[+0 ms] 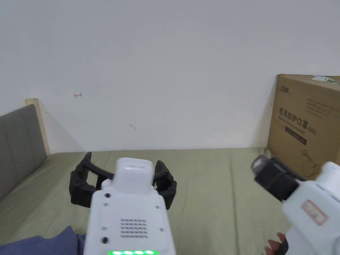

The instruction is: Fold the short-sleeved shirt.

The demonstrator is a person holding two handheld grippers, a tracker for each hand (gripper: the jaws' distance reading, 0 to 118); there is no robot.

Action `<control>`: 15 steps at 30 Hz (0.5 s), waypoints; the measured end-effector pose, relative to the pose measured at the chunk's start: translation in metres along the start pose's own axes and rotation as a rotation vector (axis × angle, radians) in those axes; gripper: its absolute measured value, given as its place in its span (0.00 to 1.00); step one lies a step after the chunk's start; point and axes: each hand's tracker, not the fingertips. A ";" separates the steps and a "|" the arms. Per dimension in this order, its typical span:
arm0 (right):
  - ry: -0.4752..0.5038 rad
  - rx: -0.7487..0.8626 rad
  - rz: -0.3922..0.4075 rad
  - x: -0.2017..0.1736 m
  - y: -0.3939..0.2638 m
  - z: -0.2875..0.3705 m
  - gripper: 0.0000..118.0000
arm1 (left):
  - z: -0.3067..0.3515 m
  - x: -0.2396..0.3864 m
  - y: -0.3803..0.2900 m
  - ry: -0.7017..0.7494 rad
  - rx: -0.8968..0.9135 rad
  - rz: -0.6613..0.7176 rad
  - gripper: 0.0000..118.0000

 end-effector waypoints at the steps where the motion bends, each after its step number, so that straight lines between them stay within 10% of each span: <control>1: -0.026 0.001 -0.288 0.025 0.002 -0.001 1.00 | 0.004 0.015 -0.004 0.065 0.101 -0.251 1.00; 4: -0.065 0.018 -0.885 0.084 -0.024 -0.006 1.00 | 0.016 0.048 -0.030 0.187 0.427 -0.818 1.00; 6: -0.134 -0.060 -0.926 0.100 -0.033 -0.010 1.00 | 0.019 0.051 -0.030 0.140 0.460 -0.871 1.00; 11: -0.080 -0.070 -0.512 0.069 -0.020 -0.016 1.00 | 0.004 0.010 0.005 -0.087 0.088 -0.112 1.00; 15: -0.069 -0.001 0.231 0.005 -0.009 -0.019 1.00 | -0.022 -0.031 -0.005 -0.174 -0.151 0.414 1.00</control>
